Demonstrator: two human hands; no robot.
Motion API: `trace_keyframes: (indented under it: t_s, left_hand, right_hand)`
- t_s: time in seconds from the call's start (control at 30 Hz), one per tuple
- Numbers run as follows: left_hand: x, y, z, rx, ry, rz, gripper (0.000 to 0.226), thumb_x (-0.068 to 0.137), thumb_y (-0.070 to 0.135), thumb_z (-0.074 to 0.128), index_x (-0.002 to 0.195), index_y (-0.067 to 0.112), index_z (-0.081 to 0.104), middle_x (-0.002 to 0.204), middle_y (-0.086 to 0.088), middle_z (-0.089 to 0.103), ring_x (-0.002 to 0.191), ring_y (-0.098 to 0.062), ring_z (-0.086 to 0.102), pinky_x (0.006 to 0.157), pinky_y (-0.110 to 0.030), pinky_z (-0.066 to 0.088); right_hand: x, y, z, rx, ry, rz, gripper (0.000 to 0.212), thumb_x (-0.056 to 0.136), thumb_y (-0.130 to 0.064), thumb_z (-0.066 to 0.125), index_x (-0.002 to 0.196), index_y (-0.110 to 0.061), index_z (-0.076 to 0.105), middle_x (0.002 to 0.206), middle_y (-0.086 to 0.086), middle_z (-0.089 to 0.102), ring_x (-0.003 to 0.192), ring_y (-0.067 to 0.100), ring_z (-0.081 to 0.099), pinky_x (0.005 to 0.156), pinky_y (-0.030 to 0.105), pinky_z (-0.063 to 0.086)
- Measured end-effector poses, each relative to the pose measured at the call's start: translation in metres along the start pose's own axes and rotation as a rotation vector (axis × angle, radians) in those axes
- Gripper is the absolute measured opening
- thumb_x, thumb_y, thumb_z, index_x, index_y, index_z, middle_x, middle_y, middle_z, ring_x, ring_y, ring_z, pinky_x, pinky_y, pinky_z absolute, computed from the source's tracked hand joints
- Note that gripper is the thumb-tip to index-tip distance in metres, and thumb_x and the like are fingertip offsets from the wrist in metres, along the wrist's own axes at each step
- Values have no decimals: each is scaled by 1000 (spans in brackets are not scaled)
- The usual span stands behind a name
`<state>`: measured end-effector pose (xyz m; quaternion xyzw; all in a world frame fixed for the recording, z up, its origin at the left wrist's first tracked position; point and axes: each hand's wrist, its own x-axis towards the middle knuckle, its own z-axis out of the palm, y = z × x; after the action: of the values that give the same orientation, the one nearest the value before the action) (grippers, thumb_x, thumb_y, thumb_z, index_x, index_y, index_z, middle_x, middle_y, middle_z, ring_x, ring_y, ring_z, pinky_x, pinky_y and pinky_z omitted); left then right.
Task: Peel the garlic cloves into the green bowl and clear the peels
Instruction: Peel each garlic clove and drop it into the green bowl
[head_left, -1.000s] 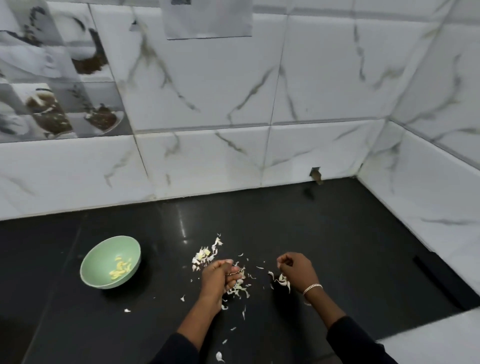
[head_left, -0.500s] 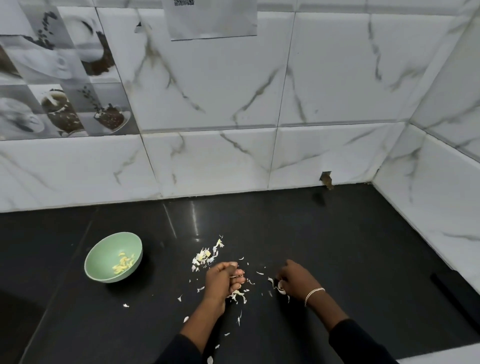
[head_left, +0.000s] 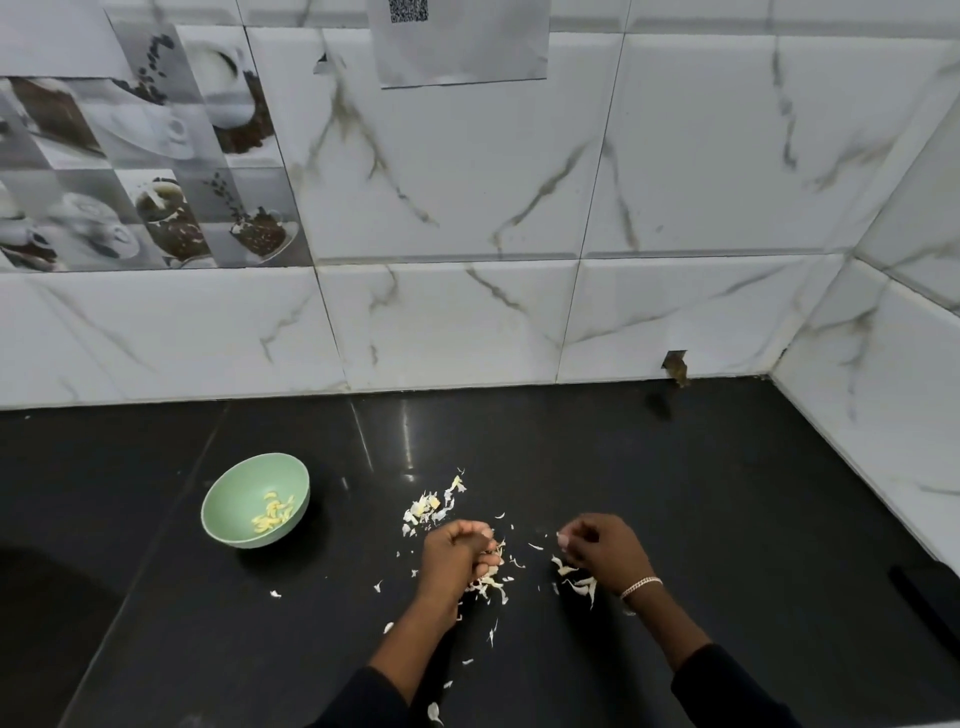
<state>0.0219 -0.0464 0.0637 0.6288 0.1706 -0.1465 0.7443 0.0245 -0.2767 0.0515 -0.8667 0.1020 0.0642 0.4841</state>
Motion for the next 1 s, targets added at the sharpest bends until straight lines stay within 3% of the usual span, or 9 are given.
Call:
trace_keyframes:
  t_s: [0.1, 0.2, 0.33, 0.5, 0.6, 0.73, 0.87, 1.0]
  left_hand:
    - [-4, 1, 6, 50, -85, 42, 16, 88, 1, 73, 102, -4, 67, 84, -18, 72, 64, -21, 70, 53, -20, 51]
    - [-9, 3, 14, 84, -148, 92, 17, 85, 2, 77, 101, 1, 70, 90, -26, 73, 69, -23, 73, 60, -22, 55]
    - [-12, 10, 13, 143, -142, 185, 12, 85, 0, 76, 95, 5, 73, 85, -22, 75, 70, -22, 73, 62, -22, 55]
    - [-13, 19, -4, 207, -37, 302, 8, 87, 2, 75, 95, 5, 76, 80, -17, 76, 71, -29, 75, 66, -31, 60]
    - [-16, 21, -12, 291, 42, 365, 11, 86, 3, 76, 93, 11, 78, 79, -5, 77, 75, -19, 75, 69, -27, 60]
    - [-20, 30, -15, 377, 83, 401, 16, 84, 1, 76, 91, 14, 80, 73, 4, 75, 65, 1, 66, 62, -15, 51]
    - [-19, 31, -17, 470, 148, 466, 22, 80, 3, 77, 87, 23, 80, 81, 10, 75, 75, -1, 70, 71, -20, 56]
    - [-21, 34, -18, 447, 136, 475, 20, 80, 1, 77, 85, 21, 80, 80, 7, 76, 74, -3, 70, 68, -16, 54]
  right_hand:
    - [-9, -25, 8, 444, -33, 75, 7, 88, 3, 71, 88, 10, 68, 74, 18, 71, 65, 25, 70, 56, 24, 56]
    - [-11, -44, 23, 616, -43, 61, 11, 86, 6, 71, 93, 14, 67, 82, 22, 72, 75, 29, 72, 64, 27, 61]
    - [-12, -63, 42, 620, -46, 22, 9, 86, 7, 71, 92, 13, 69, 78, 20, 72, 64, 21, 70, 57, 27, 59]
    - [-15, -79, 53, 559, -90, -14, 7, 89, 4, 68, 92, 10, 71, 80, 25, 73, 66, 30, 73, 60, 27, 61]
    - [-15, -87, 54, 382, -108, -75, 8, 89, -1, 66, 89, 3, 73, 75, 19, 75, 69, 27, 75, 59, 24, 58]
    - [-16, -96, 55, 139, -45, -167, 7, 79, -13, 71, 72, -14, 74, 60, 4, 71, 54, 12, 67, 57, 24, 53]
    - [-16, -100, 59, 43, -11, -198, 10, 73, -20, 70, 64, -16, 70, 54, 1, 67, 48, 5, 57, 58, 25, 49]
    - [-16, -102, 60, 112, -14, -177, 12, 72, -22, 68, 63, -15, 71, 53, 6, 67, 46, 10, 58, 54, 26, 48]
